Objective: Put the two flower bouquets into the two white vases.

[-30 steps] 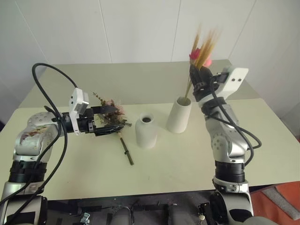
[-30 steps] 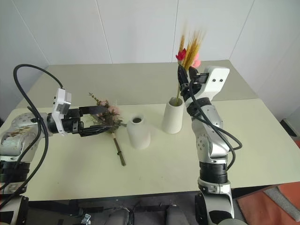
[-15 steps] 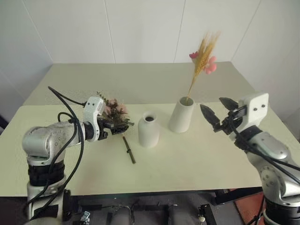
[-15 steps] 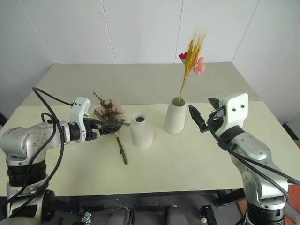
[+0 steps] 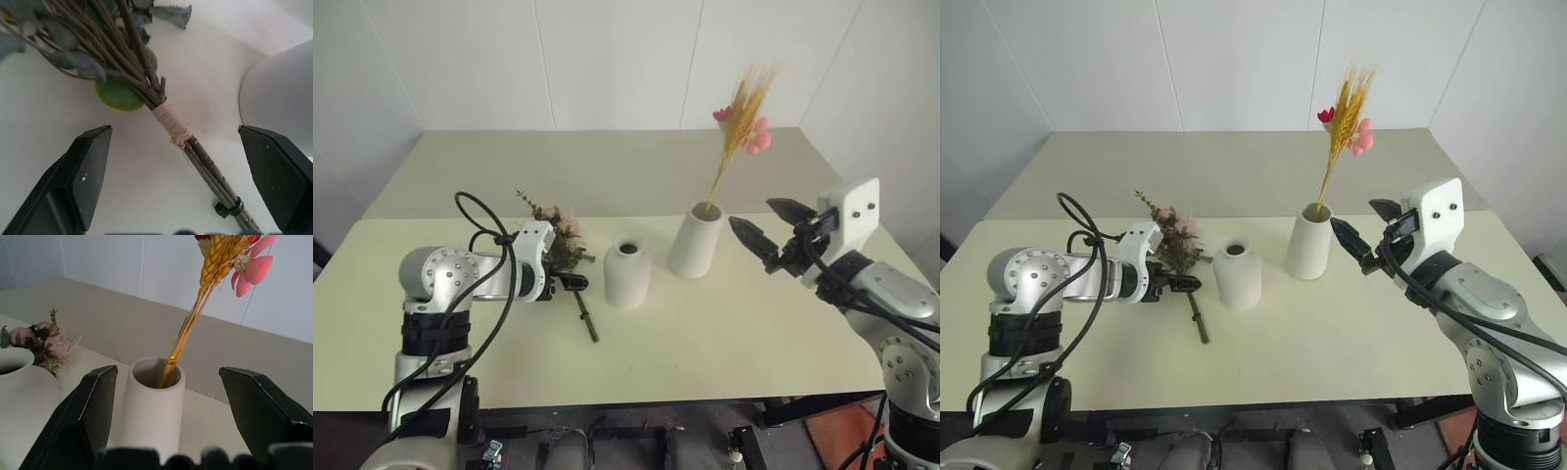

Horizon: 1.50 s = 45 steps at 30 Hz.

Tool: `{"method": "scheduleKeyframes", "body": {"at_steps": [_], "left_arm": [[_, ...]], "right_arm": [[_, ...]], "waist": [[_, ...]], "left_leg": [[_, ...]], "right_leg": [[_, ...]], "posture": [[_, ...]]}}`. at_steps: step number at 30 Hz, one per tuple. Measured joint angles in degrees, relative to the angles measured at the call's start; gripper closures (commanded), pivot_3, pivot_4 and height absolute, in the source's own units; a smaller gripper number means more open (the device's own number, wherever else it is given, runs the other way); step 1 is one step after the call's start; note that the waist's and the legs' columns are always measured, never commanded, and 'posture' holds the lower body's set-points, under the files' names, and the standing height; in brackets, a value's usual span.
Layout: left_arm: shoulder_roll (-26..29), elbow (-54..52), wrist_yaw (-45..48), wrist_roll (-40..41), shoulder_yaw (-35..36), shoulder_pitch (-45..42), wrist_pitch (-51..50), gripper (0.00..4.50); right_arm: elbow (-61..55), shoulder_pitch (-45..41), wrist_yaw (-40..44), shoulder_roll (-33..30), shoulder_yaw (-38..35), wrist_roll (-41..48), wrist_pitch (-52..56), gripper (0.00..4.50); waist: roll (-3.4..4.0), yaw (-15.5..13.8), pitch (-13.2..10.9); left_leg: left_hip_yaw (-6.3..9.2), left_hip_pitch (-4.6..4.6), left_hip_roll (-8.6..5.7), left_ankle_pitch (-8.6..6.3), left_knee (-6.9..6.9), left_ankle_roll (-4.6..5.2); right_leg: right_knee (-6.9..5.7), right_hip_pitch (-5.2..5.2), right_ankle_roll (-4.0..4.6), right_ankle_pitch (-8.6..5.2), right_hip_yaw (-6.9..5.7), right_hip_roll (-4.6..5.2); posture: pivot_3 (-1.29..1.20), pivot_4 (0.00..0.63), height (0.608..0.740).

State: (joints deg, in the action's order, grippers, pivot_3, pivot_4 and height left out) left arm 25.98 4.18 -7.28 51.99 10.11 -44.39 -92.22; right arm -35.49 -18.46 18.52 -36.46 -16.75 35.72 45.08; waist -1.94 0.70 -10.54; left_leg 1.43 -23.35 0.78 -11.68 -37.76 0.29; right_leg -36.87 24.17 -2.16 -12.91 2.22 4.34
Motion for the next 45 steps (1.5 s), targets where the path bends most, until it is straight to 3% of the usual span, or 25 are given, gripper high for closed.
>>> {"method": "scheduleKeyframes", "body": {"at_steps": [3,6,18,24,28,35,40,45], "left_arm": [[-1.02,4.13,-3.99,0.68,0.05,-2.99,0.00,0.00],[-3.83,9.93,-6.86,0.91,1.96,-6.32,0.00,0.61],[-4.50,25.84,-9.41,0.85,4.79,-12.44,0.12,4.39],[-6.89,26.23,-11.00,-5.00,9.63,-13.78,0.83,4.43],[-7.39,15.71,-7.47,-8.96,10.40,-9.67,12.46,4.43],[-0.23,6.49,22.43,-6.20,14.44,-9.25,35.56,4.43],[0.66,11.96,41.48,-2.73,14.62,-12.61,42.68,4.43],[0.06,19.05,54.32,-2.97,10.59,-16.23,45.82,4.43]], "right_arm": [[-0.02,0.07,-0.11,0.00,-0.02,-0.02,0.02,0.57],[-0.05,0.55,-0.59,0.11,-0.17,-0.11,0.02,0.53],[-0.16,2.32,-0.93,0.41,-0.80,0.42,0.01,0.53],[-1.14,7.27,5.84,-3.11,-4.64,4.44,-0.02,0.53],[-1.45,12.48,14.60,-7.74,-11.15,9.71,-0.20,0.53],[-0.51,23.02,31.67,-15.82,-19.73,11.66,-2.92,0.53],[0.98,28.88,39.57,-17.22,-23.25,10.43,-6.00,0.53],[1.56,30.77,41.23,-17.09,-24.57,7.63,-9.19,0.53]], "waist": [[0.00,-0.03,0.00],[0.00,-0.11,0.00],[0.00,-0.03,0.01],[-0.02,0.01,0.00],[-0.06,0.28,-0.03],[-0.08,0.12,-0.05],[-0.09,-0.45,-0.05],[-0.09,-0.51,-0.04]], "left_leg": [[-0.02,0.00,-0.04,0.00,0.00,0.00],[-0.02,0.00,-0.05,0.01,0.00,-0.01],[-0.04,0.03,-0.06,0.02,0.00,-0.04],[-0.05,0.01,-0.07,0.02,0.00,-0.05],[-0.11,-0.02,-0.02,0.03,0.01,-0.10],[-0.24,-0.02,-0.01,0.04,0.02,-0.11],[-0.23,-0.23,-0.03,0.05,-0.04,-0.10],[-0.27,-0.39,-0.06,0.05,-0.09,-0.10]], "right_leg": [[0.05,-0.01,-0.04,0.03,0.02,0.02],[0.07,-0.02,-0.05,0.04,0.03,0.03],[0.08,-0.04,-0.09,0.07,0.04,0.03],[0.13,-0.06,-0.11,0.08,0.04,0.04],[0.14,0.01,-0.07,0.14,0.12,0.01],[0.32,-0.07,-0.09,0.13,0.12,0.02],[0.78,-0.19,-0.34,0.34,0.11,0.01],[0.94,-0.18,-0.47,0.41,0.16,0.04]], "posture": [[0.00,0.150,0.740],[0.00,0.150,0.740],[0.00,0.150,0.740],[0.00,0.150,0.740],[0.00,0.150,0.740],[0.00,0.150,0.740],[0.00,0.150,0.740],[0.00,0.150,0.740]]}}
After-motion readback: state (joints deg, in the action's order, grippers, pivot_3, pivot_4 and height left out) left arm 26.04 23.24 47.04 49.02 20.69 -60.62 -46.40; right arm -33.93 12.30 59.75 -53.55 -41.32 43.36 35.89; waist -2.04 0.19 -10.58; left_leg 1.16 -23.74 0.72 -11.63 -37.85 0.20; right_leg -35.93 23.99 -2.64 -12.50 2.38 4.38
